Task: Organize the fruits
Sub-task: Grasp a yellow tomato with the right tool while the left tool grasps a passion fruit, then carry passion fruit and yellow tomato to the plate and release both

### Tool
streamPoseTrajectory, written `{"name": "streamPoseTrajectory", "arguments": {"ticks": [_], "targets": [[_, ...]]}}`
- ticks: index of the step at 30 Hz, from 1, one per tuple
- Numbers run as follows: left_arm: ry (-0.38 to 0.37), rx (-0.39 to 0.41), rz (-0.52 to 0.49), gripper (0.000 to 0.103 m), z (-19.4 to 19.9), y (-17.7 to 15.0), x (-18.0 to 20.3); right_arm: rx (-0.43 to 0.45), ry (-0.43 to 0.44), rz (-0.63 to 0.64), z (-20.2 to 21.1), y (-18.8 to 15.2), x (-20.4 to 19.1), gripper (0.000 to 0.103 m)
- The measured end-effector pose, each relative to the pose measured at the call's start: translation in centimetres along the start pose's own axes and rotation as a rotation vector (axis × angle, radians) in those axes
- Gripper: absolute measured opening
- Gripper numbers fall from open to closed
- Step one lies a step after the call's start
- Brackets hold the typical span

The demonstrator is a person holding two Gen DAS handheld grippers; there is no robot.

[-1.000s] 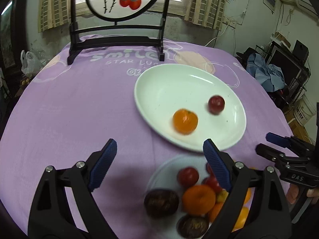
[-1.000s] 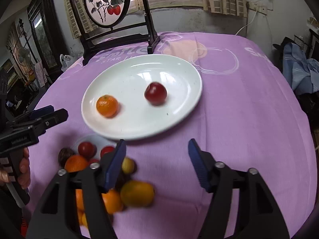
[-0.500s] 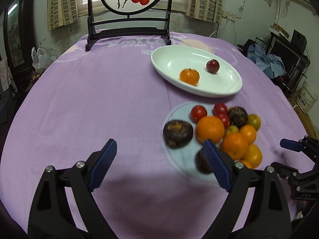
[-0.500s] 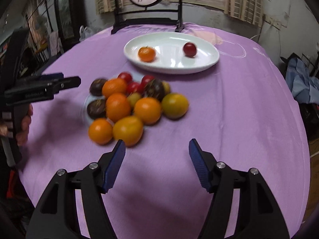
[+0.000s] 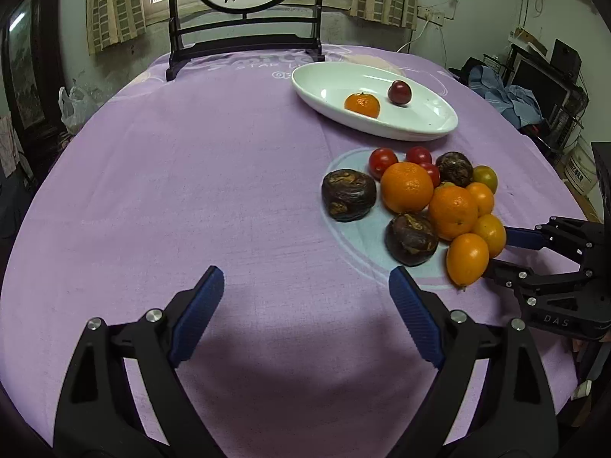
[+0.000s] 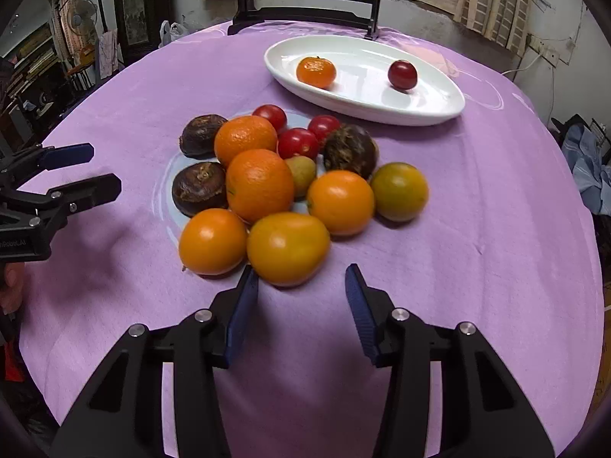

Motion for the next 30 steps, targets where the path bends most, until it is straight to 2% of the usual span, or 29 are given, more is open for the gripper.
{"name": "streamPoseTrajectory", "arguments": {"ticks": [3, 6, 13, 19, 25, 29, 30], "targets": [[-0.009, -0.009, 0.009, 0.090, -0.3, 0.1, 0.1, 0.002, 0.019, -0.017, -0.4, 0.6, 0.0, 0.049], [-0.019, -0.021, 0.001, 0.090, -0.8, 0.0, 0.5, 0.007, 0.027, -0.018, -0.5, 0.9, -0.2, 0.043], [-0.019, -0.040, -0.039, 0.090, -2.3, 1.0, 1.1, 0.064, 0.062, -0.086, 1.5, 0.0, 1.3, 0.042], [0.013, -0.085, -0.061, 0.090, -5.0, 2.7, 0.3, 0.072, 0.074, -0.123, 2.5, -1.2, 2.3, 0.042], [0.002, -0.105, -0.111, 0.089, -6.8, 3.6, 1.3, 0.077, 0.092, -0.123, 2.5, -1.1, 2.2, 0.042], [0.005, -0.099, -0.121, 0.084, -7.9, 4.4, 1.4, 0.079, 0.096, -0.126, 2.4, -1.0, 2.3, 0.042], [-0.002, -0.088, -0.126, 0.078, -8.2, 4.8, 1.6, 0.078, 0.094, -0.125, 2.4, -1.0, 2.3, 0.042]]}}
Point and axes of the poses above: each gripper's, at about its wrist camera, not at the fingertips, and z roughly against the way its jaws point, x to its right, y to its top, the point moved 9 cm from there along -z, roughly the way its jaws point, and after that the axes turned 1 degree about -y, right-handed, at the moved point
